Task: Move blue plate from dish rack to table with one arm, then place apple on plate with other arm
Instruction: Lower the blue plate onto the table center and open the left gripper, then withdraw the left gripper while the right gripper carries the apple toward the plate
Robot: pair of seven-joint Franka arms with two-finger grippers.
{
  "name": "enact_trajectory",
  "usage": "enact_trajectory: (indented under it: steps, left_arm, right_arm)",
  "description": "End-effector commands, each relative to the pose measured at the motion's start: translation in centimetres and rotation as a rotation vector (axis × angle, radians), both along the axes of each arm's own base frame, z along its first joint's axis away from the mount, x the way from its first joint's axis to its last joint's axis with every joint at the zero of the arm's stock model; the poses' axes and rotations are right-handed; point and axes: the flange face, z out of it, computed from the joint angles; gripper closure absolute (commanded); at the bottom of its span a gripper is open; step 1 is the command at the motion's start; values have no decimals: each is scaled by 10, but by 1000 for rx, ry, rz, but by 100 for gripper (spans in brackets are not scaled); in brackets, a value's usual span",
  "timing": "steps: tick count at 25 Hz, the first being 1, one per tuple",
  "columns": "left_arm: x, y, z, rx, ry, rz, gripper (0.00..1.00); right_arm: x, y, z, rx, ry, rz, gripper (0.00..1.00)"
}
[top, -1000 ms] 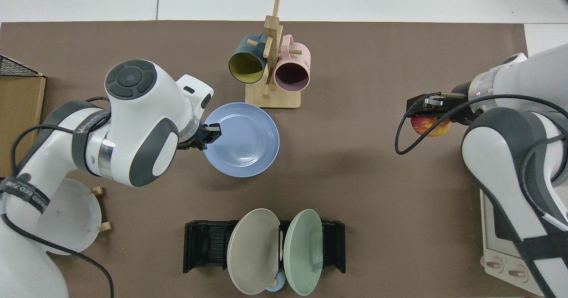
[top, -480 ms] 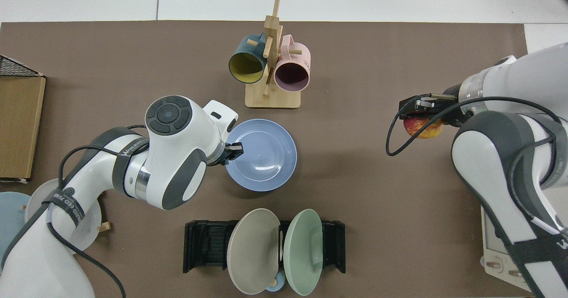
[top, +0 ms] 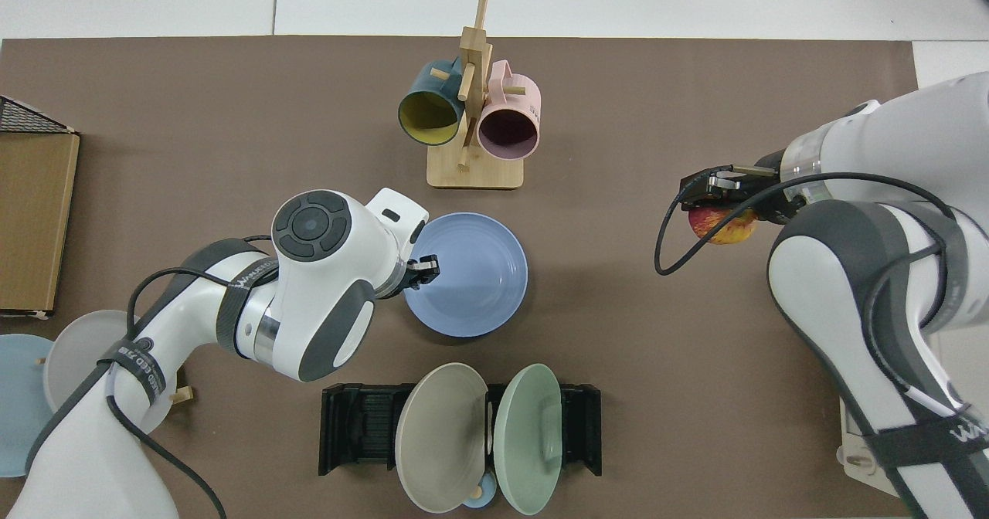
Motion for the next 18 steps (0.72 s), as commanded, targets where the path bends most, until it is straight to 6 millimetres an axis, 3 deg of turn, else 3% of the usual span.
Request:
enact_trajectory:
  steps: [1, 4, 6, 10, 15, 18]
  left_arm:
    - [0, 9, 11, 24, -15, -12, 0]
    - [9, 27, 28, 99, 8, -22, 0]
    - [21, 55, 51, 147, -1, 3, 0]
    - [42, 109, 115, 169, -16, 37, 0]
    - [56, 155, 190, 175, 0, 54, 0]
    - [56, 171, 205, 189, 8, 77, 0]
  right_arm:
    - [-5, 12, 4, 23, -13, -34, 100]
    - [-6, 19, 4, 24, -13, -39, 100]
    - [-4, 20, 4, 28, -26, -42, 100]
    - [1, 28, 0, 101, -39, -62, 100]
    - [2, 88, -13, 114, -80, -80, 100]
    - [1, 126, -19, 118, -104, -96, 100]
